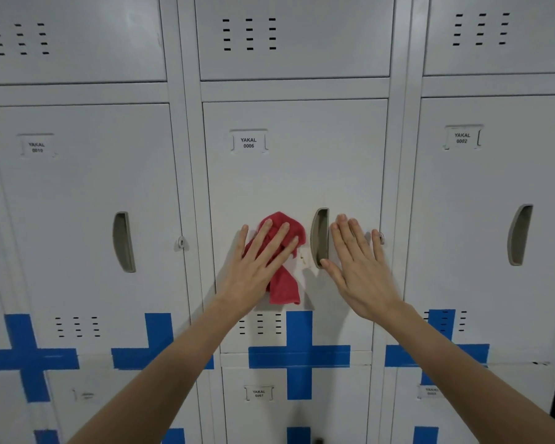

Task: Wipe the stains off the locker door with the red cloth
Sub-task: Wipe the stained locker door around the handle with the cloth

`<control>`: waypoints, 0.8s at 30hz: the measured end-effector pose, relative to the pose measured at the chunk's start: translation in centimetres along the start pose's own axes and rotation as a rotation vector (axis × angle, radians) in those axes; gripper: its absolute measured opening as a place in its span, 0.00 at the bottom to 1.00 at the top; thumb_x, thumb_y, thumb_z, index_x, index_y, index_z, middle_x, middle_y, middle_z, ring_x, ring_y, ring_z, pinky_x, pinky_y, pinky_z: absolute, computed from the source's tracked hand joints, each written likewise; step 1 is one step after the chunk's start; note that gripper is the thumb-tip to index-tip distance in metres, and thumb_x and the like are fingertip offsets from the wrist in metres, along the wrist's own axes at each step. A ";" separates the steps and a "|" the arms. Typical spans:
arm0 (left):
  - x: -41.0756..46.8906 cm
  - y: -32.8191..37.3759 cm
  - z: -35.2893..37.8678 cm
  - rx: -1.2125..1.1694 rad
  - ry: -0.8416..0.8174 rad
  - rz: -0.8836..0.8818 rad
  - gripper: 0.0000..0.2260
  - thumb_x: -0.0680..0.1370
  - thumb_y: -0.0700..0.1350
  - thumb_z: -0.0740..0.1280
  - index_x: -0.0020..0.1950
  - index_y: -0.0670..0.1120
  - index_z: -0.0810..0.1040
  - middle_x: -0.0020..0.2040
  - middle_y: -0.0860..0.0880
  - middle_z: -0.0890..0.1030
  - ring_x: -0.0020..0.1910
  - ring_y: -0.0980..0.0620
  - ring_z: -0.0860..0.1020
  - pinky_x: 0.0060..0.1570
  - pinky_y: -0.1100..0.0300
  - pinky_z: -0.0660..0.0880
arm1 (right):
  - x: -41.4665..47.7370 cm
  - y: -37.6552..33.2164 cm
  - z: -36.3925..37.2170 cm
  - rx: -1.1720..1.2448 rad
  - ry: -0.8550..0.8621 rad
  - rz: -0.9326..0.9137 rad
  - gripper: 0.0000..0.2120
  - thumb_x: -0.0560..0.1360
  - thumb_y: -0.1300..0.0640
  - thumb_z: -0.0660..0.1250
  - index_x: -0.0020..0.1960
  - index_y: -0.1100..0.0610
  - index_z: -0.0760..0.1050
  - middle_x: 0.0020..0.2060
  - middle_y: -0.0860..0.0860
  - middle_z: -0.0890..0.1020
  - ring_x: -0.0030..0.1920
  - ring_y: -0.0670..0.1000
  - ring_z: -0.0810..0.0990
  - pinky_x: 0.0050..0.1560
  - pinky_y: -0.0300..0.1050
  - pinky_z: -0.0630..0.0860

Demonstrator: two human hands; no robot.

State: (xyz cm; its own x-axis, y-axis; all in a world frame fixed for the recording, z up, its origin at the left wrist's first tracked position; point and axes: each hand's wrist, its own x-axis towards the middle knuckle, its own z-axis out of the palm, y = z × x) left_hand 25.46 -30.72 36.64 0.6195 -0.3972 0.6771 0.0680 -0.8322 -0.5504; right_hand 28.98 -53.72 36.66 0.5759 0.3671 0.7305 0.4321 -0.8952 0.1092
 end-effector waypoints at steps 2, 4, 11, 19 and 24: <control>-0.8 1.2 -0.1 -0.021 0.002 -0.042 0.46 0.69 0.50 0.73 0.79 0.48 0.48 0.79 0.42 0.49 0.77 0.39 0.48 0.72 0.36 0.52 | 0.0 -0.1 0.0 -0.004 -0.004 0.004 0.33 0.79 0.38 0.38 0.77 0.56 0.40 0.77 0.52 0.41 0.76 0.50 0.38 0.75 0.58 0.42; -1.5 2.4 0.0 -0.056 0.011 -0.080 0.48 0.65 0.51 0.76 0.78 0.47 0.53 0.78 0.42 0.54 0.76 0.39 0.54 0.70 0.35 0.58 | 0.0 -0.2 0.0 -0.008 -0.005 0.007 0.33 0.79 0.38 0.38 0.77 0.56 0.40 0.77 0.52 0.41 0.76 0.51 0.38 0.75 0.58 0.43; -3.6 5.5 1.3 -0.069 -0.004 -0.029 0.52 0.58 0.55 0.81 0.76 0.47 0.59 0.76 0.42 0.57 0.75 0.39 0.56 0.68 0.36 0.61 | 0.0 -0.3 0.0 -0.003 -0.012 0.007 0.34 0.78 0.37 0.37 0.77 0.57 0.40 0.77 0.53 0.41 0.76 0.52 0.38 0.75 0.57 0.42; -3.0 5.3 1.0 -0.043 0.049 0.102 0.40 0.67 0.53 0.75 0.75 0.50 0.62 0.74 0.44 0.66 0.71 0.41 0.67 0.67 0.42 0.59 | 0.0 -0.4 0.0 0.016 -0.004 0.011 0.34 0.78 0.37 0.35 0.77 0.57 0.41 0.77 0.52 0.41 0.76 0.52 0.39 0.75 0.58 0.43; -2.3 4.3 0.9 -0.006 0.060 0.172 0.37 0.69 0.52 0.72 0.75 0.49 0.61 0.75 0.46 0.64 0.70 0.44 0.66 0.64 0.45 0.58 | 0.0 -0.5 0.0 0.031 0.002 0.018 0.34 0.78 0.37 0.35 0.77 0.56 0.41 0.76 0.52 0.42 0.76 0.51 0.39 0.75 0.57 0.43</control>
State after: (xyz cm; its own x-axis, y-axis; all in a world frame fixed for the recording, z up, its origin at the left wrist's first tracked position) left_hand 25.03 -33.02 32.26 0.5738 -0.5558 0.6016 -0.0393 -0.7523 -0.6576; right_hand 28.73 -53.25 36.62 0.5826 0.3501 0.7335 0.4430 -0.8934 0.0747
